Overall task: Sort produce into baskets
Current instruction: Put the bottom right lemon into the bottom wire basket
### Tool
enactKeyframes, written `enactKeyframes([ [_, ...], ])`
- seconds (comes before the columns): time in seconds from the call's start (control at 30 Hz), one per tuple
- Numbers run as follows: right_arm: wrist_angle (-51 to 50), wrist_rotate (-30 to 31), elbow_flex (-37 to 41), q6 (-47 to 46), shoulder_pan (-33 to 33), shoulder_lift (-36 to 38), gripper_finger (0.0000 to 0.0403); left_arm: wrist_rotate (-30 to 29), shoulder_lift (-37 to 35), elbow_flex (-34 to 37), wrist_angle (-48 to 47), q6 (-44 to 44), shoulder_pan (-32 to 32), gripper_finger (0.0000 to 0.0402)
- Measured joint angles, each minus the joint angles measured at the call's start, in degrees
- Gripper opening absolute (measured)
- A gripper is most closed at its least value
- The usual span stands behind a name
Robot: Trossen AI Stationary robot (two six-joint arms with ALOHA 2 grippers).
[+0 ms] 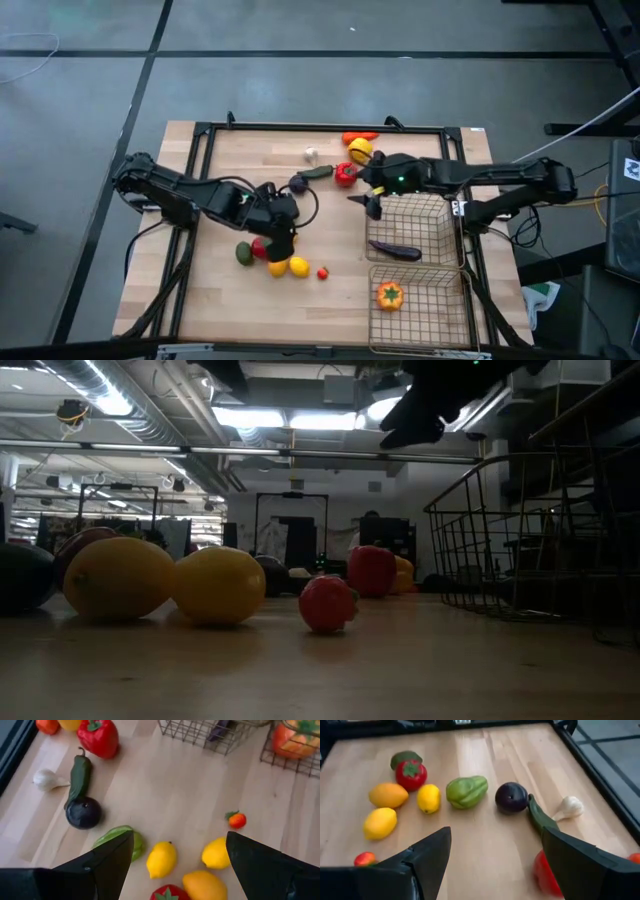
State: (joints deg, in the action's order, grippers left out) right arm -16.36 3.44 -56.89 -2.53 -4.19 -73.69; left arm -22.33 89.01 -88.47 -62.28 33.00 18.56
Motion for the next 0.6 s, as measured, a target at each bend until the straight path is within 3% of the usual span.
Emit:
enactKeyframes([
  [0.13,-1.1,-2.7,-1.6,-0.1,0.0,-3.9,0.0309,0.0,0.0,0.0,0.2,-0.3,1.6,0.0313],
  [0.33,-0.7,-16.5,-5.5,-4.7,1.3,-8.4,0.0309,0.0,0.0,0.0,-0.7,-0.3,4.1,0.0313],
  [0.47,-0.4,-16.6,-8.7,-3.5,5.2,-10.3,0.0309,-0.4,0.1,0.0,-2.2,0.0,5.8,0.0313],
  [0.6,-0.2,-13.0,-11.2,-3.9,9.5,-12.4,0.0309,-1.0,0.1,0.0,-2.5,0.5,7.5,0.0313],
])
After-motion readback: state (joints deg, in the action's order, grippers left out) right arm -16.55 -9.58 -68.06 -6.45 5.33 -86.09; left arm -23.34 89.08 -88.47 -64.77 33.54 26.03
